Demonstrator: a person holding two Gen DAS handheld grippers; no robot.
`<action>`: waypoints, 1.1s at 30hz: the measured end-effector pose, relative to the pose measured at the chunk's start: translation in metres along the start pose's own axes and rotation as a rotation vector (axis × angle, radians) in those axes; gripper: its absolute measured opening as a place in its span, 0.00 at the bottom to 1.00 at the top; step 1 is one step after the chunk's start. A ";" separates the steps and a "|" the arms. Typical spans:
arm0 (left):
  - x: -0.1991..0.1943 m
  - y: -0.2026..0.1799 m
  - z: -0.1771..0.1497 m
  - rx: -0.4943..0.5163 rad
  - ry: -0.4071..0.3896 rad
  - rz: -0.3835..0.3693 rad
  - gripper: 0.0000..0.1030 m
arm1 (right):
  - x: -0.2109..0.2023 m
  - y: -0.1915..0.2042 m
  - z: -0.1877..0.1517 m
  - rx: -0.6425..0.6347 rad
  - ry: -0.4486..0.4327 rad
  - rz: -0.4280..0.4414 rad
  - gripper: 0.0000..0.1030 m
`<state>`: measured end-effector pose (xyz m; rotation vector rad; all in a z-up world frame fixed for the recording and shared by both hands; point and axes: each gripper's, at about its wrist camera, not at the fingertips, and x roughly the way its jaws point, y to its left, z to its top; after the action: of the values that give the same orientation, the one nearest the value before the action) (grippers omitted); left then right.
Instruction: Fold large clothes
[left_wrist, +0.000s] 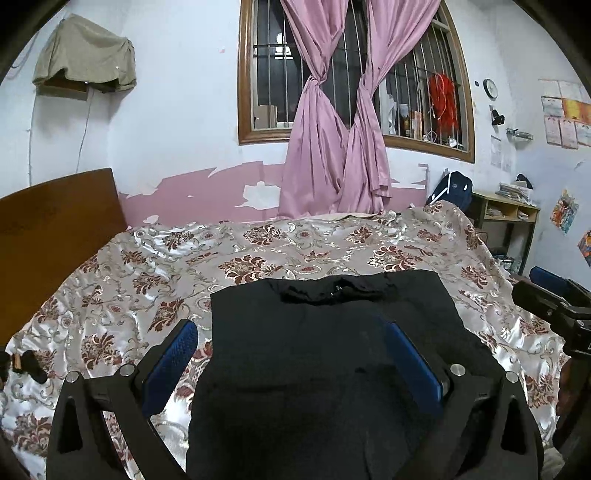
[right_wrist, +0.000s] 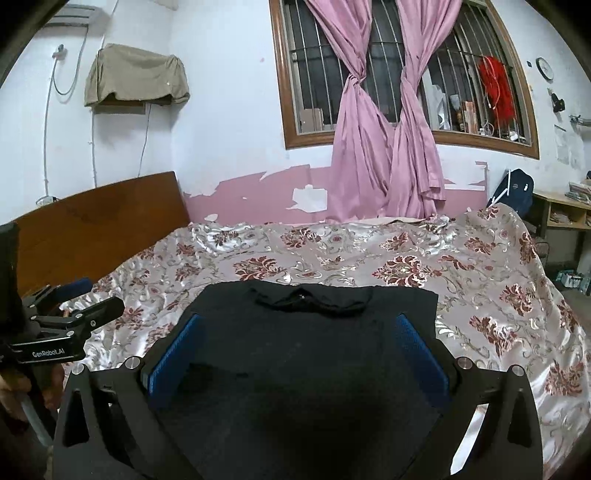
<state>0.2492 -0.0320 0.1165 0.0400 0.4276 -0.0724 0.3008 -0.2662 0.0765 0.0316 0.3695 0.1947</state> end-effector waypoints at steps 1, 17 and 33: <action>-0.003 -0.001 -0.001 -0.001 0.000 0.002 1.00 | -0.006 0.000 -0.002 0.003 -0.005 0.002 0.98; -0.065 0.013 -0.073 -0.018 0.012 0.056 1.00 | -0.077 0.009 -0.059 -0.052 -0.016 -0.025 0.98; -0.091 0.017 -0.181 0.114 0.213 -0.023 1.00 | -0.128 0.019 -0.135 -0.234 0.121 -0.042 0.98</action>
<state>0.0931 0.0005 -0.0102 0.1561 0.6364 -0.1154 0.1314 -0.2728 -0.0023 -0.2193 0.4652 0.1977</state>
